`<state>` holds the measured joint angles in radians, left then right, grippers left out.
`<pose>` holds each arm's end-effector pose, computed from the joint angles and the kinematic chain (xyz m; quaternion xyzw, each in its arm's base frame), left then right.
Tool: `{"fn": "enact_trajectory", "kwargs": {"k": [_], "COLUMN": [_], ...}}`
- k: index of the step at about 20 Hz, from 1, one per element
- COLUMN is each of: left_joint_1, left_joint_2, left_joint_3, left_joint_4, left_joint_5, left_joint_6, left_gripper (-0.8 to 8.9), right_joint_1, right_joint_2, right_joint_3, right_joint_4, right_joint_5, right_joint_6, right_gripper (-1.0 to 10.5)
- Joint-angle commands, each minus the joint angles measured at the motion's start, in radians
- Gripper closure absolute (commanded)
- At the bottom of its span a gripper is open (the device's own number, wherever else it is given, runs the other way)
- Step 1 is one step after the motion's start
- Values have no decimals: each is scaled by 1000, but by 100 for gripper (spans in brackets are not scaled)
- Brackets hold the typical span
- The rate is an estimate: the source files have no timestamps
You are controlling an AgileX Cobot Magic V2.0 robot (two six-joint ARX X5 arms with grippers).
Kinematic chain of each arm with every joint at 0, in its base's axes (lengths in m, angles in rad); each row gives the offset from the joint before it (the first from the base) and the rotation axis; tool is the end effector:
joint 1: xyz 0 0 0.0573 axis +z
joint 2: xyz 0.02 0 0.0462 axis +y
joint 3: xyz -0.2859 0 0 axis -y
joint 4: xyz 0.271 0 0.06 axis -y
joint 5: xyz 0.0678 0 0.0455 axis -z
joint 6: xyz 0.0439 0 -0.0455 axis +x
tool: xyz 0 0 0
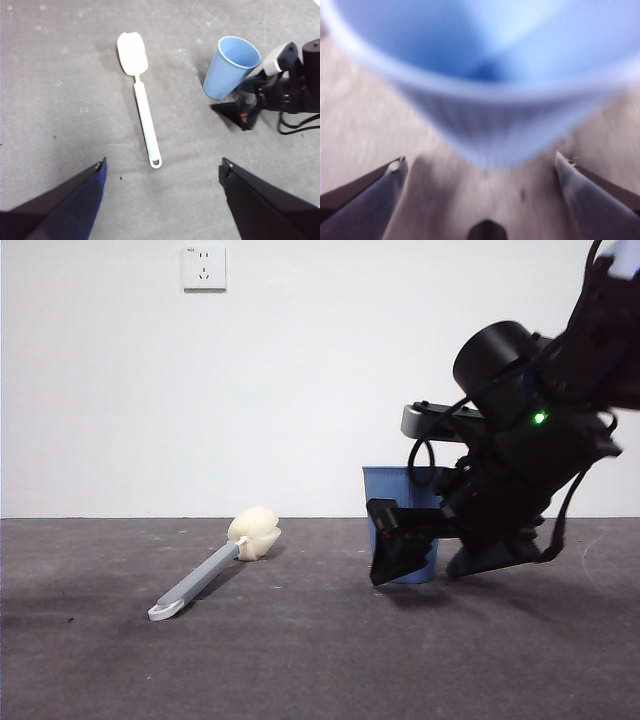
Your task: Pick up the cup brush,pick up the cup,insert the brush into the cup,clean the cup,put the cup brush back,put the cup back to the fixed position on the table
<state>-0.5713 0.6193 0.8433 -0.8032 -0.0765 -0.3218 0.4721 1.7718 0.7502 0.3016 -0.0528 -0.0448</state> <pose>0.1124 -0.0683 0.3271 -0.0591 0.3048 -0.1883 0.9317 0.3139 0.1629 0.1102 -0.0935 0.3390 0.2505 0.9020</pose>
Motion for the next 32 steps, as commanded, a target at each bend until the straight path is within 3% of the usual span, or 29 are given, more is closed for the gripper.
{"fn": "enact_trajectory", "kwargs": {"k": [1, 4, 10, 15, 23, 24, 27, 32], "left_joint_1": [2, 2, 2, 2, 2, 2, 2, 2], "left_joint_2": [-3, -3, -3, -3, -3, -3, -3, -3], "left_joint_3": [-5, -5, -5, -5, -5, -5, -5, -5], "left_joint_4": [0, -3, -16, -46, -91, -91, -90, -88], "left_joint_5": [-3, -2, 8, 126, 236, 239, 238, 234], "left_joint_6": [11, 11, 40, 77, 91, 91, 91, 91], "left_gripper": [436, 436, 436, 436, 469, 554, 828, 822], "right_joint_1": [1, 8, 34, 48, 55, 56, 56, 55], "right_joint_2": [-58, -211, -633, -984, -1105, -1105, -1105, -1105], "right_joint_3": [-22, -22, -21, 37, 205, 206, 206, 206], "right_joint_4": [-120, -310, -766, -1019, -1389, -1397, -1401, -1398], "right_joint_5": [-2, -2, -88, -162, -185, -185, -185, -183], "right_joint_6": [29, 31, 100, 136, 138, 139, 139, 144], "right_gripper": [441, 442, 442, 443, 463, 550, 972, 948]}}
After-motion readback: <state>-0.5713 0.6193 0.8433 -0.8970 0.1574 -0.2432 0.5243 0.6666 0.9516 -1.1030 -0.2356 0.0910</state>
